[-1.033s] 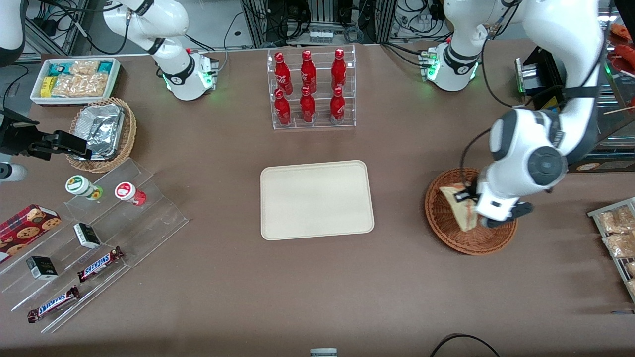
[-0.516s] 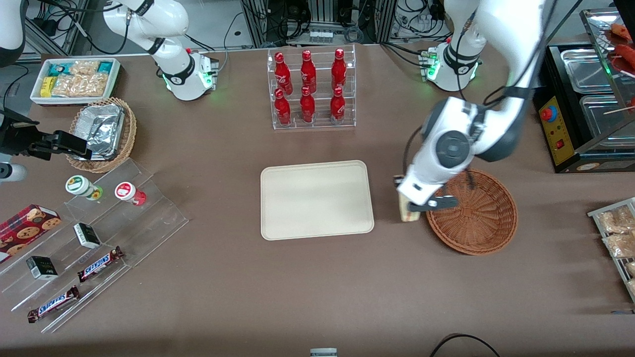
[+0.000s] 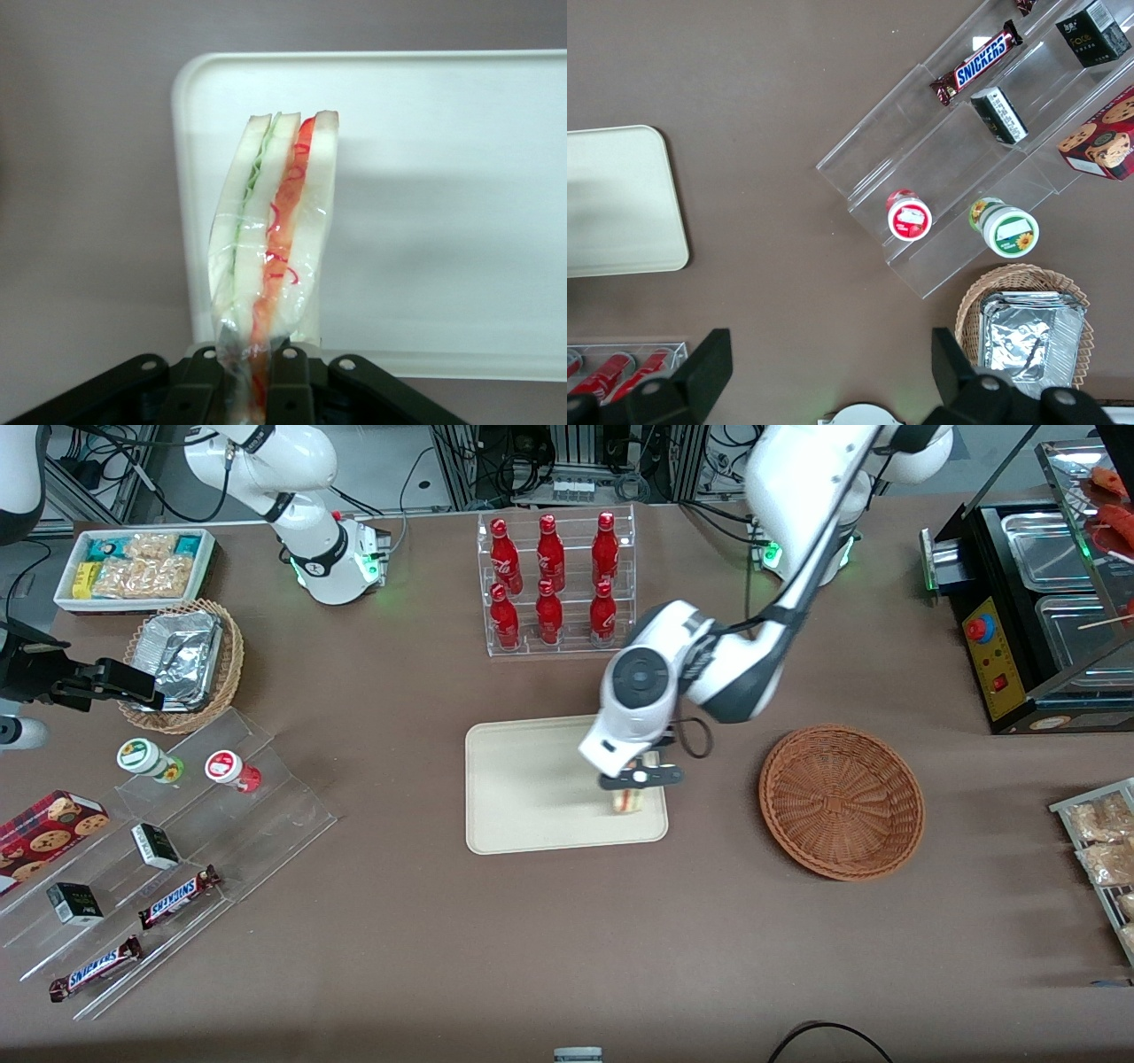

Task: Place sandwich from basket to tray
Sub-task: 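Carry the sandwich with the left gripper over the cream tray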

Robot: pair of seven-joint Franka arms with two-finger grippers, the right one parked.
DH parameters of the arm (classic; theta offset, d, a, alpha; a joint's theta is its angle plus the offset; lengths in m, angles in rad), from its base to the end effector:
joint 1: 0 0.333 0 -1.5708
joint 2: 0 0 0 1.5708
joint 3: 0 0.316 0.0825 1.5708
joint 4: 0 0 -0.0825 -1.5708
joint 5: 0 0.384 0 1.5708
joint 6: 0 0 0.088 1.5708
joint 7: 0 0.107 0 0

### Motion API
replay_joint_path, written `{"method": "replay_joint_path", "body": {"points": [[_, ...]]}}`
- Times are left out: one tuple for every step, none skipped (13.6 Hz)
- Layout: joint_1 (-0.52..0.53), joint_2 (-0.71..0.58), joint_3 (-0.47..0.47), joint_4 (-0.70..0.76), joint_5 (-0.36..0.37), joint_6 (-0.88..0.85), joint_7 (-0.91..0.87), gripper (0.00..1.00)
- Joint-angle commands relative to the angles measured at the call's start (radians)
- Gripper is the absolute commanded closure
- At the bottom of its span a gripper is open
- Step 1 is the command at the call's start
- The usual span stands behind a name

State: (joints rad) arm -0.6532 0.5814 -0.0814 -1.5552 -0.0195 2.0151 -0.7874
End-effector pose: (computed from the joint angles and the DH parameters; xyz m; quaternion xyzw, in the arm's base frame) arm 0.5129 -0.4545 0.2998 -0.9971 -0.0364 0.0649 0.0187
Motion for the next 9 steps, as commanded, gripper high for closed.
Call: {"method": "replay_joint_path", "body": {"points": [[-0.055,0.11,0.015,0.154,0.0,-0.024,-0.078,1.0],[-0.069,0.132,0.015,0.183,0.0,-0.024,-0.096,1.0],[-0.08,0.149,0.015,0.207,0.0,-0.024,-0.116,1.0],[-0.083,0.17,0.015,0.231,-0.002,-0.024,-0.14,1.0],[-0.092,0.192,0.015,0.259,0.0,-0.025,-0.157,1.0],[-0.095,0.202,0.017,0.27,0.0,-0.03,-0.161,1.0],[-0.095,0.212,0.017,0.27,0.0,-0.029,-0.161,1.0],[-0.098,0.221,0.017,0.273,0.0,-0.026,-0.165,1.0],[-0.103,0.236,0.017,0.285,0.0,-0.025,-0.174,1.0]]}}
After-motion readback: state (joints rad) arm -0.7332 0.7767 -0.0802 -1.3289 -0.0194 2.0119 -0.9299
